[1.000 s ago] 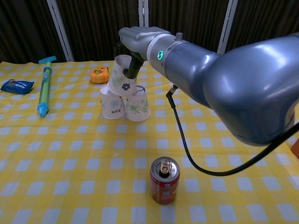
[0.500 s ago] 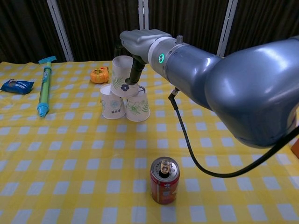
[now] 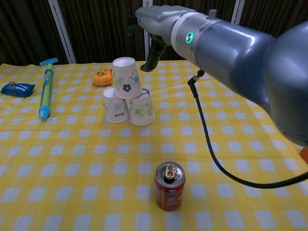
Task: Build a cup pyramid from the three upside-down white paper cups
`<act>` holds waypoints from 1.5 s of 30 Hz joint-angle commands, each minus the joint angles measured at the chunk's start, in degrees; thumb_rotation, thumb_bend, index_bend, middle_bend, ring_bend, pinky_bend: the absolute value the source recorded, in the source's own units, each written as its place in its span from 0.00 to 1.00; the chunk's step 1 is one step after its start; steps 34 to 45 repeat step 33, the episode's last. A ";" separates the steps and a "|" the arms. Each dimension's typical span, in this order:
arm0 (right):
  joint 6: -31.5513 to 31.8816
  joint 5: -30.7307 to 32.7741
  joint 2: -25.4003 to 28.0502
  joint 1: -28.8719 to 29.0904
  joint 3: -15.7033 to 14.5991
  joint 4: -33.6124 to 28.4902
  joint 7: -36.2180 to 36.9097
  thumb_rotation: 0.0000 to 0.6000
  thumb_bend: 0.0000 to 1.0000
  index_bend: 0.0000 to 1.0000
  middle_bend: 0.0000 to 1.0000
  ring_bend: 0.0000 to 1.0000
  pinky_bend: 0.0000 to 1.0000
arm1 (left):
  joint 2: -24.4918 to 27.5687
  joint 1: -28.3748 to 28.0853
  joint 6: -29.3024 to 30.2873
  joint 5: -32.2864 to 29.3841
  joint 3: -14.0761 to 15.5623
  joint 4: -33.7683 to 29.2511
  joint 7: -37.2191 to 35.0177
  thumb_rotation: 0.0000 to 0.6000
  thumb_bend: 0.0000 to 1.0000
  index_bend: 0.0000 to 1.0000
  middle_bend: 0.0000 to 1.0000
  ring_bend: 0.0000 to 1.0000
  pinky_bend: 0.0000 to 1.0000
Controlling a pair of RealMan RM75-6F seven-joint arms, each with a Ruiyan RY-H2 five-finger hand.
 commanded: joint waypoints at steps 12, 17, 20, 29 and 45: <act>8.68 -16.11 22.85 -21.59 -14.19 -12.84 15.04 1.00 0.16 0.08 0.00 0.00 0.00 | -2.28 1.02 3.22 1.07 -0.24 0.87 3.23 1.00 0.12 0.00 0.00 0.00 0.00; 11.05 -23.34 27.40 -30.40 -20.51 -9.09 26.35 1.00 0.14 0.04 0.00 0.00 0.00 | -4.27 1.53 4.77 2.07 0.10 1.53 6.21 1.00 0.11 0.00 0.00 0.00 0.00; 11.80 -25.93 28.52 -34.85 -23.39 -5.58 32.31 1.00 0.13 0.02 0.00 0.00 0.00 | -5.52 1.89 5.73 2.84 0.39 2.17 7.73 1.00 0.10 0.00 0.00 0.00 0.00; 13.96 -32.51 28.86 -45.86 -28.62 5.29 47.02 1.00 0.12 0.00 0.00 0.00 0.00 | -9.19 4.21 9.04 5.98 2.51 6.88 8.03 1.00 0.07 0.00 0.00 0.00 0.00; 15.10 -34.91 28.64 -48.57 -29.08 8.39 50.27 1.00 0.12 0.00 0.00 0.00 0.00 | -10.18 5.10 9.28 5.70 3.11 8.79 8.53 1.00 0.07 0.00 0.00 0.00 0.00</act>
